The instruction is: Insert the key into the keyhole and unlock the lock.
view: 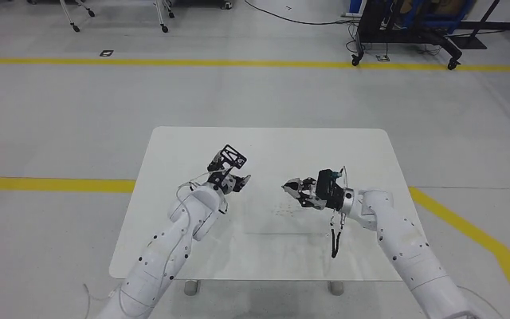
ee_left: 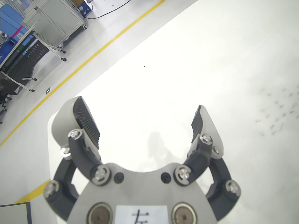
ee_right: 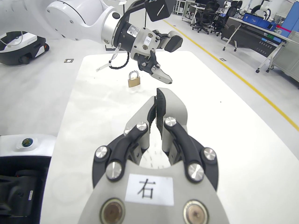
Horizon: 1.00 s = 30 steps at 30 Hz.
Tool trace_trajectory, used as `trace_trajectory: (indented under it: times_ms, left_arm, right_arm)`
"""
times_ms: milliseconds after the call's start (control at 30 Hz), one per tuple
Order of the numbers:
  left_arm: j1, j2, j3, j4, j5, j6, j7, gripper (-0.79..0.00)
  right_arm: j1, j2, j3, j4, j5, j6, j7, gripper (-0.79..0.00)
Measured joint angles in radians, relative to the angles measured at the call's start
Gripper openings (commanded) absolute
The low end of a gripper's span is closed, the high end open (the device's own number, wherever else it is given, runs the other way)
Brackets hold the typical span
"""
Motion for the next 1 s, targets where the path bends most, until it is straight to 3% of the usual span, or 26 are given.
trace_trajectory:
  times_ms: [167,267,333,433,600,700,867,1000]
  left_arm:
    - [0.014,0.000,-0.006,-0.005,-0.013,0.008,0.021,0.000]
    - [0.080,0.000,-0.069,-0.010,-0.162,0.010,0.157,0.000]
    - [0.115,0.005,-0.130,-0.001,-0.321,-0.049,0.238,0.000]
    - [0.136,0.010,-0.216,0.006,-0.552,-0.197,0.276,0.000]
    - [0.134,0.012,-0.306,0.081,-1.131,-0.479,0.191,0.000]
    - [0.134,0.011,-0.303,0.078,-1.233,-0.456,0.206,0.000]
    - [0.148,0.007,-0.292,0.071,-1.119,-0.438,0.218,0.000]
    - [0.153,0.004,-0.252,0.067,-1.245,-0.431,0.131,0.000]
  right_arm:
    - [-0.005,-0.001,-0.003,-0.001,0.009,-0.002,-0.006,-0.785]
    - [-0.007,-0.009,-0.012,0.030,0.101,-0.003,0.005,-0.785]
    - [0.001,-0.016,-0.022,0.062,0.202,-0.025,0.014,-0.785]
    - [0.014,-0.023,-0.057,0.113,0.404,-0.032,0.021,-0.785]
    - [0.043,-0.012,-0.114,0.162,0.758,-0.031,0.163,-0.785]
    - [0.045,-0.011,-0.113,0.163,0.803,-0.031,0.172,-0.785]
    - [0.044,-0.012,-0.113,0.163,0.777,-0.031,0.168,-0.785]
    - [0.026,-0.019,-0.136,0.146,0.824,-0.021,0.185,-0.785]
